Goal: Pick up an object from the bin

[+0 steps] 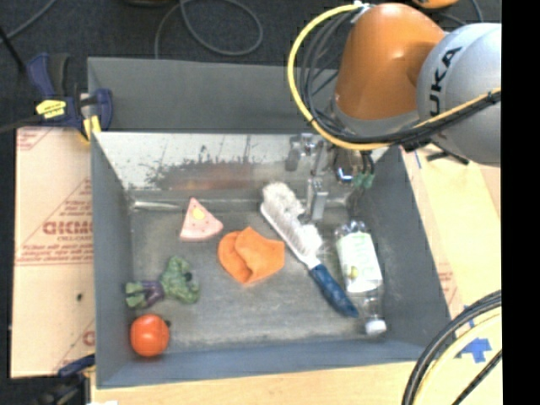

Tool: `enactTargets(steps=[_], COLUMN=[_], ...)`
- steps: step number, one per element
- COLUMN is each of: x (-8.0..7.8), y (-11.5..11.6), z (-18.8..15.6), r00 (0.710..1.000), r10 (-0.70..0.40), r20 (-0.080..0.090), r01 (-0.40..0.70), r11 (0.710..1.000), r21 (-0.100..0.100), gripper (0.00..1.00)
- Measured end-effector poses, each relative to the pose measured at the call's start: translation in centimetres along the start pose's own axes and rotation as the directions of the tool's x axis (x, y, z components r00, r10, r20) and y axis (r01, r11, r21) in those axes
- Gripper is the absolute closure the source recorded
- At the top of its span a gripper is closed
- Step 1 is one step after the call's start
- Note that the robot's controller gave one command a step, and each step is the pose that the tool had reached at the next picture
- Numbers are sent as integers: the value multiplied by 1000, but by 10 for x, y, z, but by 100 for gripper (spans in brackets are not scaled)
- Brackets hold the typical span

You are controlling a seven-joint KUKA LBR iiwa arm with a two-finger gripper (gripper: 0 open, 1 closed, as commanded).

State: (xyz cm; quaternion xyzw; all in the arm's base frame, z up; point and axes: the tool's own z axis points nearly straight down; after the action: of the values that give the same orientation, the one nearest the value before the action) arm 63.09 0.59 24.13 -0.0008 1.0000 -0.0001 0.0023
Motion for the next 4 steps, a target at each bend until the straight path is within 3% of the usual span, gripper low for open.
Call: enactTargets(steps=[1,2,3,4], x=[6,30,29,33], y=[10,29,44,77], z=[30,89,124,169], r00=[998,987,992,966], r10=[56,160,125,-259], r20=[2,4,-2,10], r01=[-56,-160,-125,259], r11=[998,987,992,966], r21=[0,-1,1,0], gripper=[0,0,0,100])
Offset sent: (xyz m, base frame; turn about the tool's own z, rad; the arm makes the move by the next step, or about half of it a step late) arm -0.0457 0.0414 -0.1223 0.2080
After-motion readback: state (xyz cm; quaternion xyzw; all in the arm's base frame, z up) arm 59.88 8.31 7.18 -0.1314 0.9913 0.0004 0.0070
